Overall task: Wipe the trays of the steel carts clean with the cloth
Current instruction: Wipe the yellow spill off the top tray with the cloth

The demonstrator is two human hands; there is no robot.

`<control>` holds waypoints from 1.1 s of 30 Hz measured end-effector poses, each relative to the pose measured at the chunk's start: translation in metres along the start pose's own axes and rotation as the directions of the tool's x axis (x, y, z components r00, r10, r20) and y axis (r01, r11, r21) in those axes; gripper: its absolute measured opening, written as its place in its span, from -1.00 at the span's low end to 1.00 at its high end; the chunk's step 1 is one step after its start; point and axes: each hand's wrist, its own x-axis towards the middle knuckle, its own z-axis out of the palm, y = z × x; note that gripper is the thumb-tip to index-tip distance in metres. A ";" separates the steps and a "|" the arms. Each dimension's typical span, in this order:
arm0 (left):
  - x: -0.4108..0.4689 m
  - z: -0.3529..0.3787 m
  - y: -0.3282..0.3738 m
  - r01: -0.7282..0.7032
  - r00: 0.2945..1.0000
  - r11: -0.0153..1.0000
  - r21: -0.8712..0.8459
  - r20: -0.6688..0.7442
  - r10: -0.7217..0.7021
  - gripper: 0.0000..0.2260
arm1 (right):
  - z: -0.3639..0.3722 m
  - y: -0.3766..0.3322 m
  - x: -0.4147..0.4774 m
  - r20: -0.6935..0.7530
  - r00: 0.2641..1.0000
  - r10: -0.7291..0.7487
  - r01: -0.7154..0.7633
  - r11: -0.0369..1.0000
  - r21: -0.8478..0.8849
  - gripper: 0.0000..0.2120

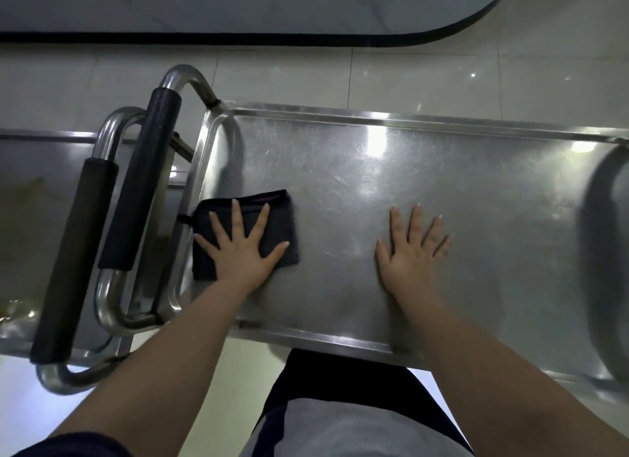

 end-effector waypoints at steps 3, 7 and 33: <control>-0.019 0.010 0.046 -0.122 0.992 0.993 0.002 -0.019 0.122 -0.25 | -0.001 0.000 0.000 0.015 1.000 0.008 -0.008 1.000 -0.012 -0.37; -0.042 0.023 0.109 -0.246 0.968 0.969 0.022 -0.037 0.246 -0.25 | -0.008 0.003 -0.002 0.040 0.999 -0.037 0.036 0.999 0.013 -0.40; -0.086 0.029 0.008 -0.141 0.988 0.988 0.058 0.071 0.137 -0.18 | 0.026 0.052 -0.084 -0.106 0.991 -0.086 0.089 0.996 0.026 -0.42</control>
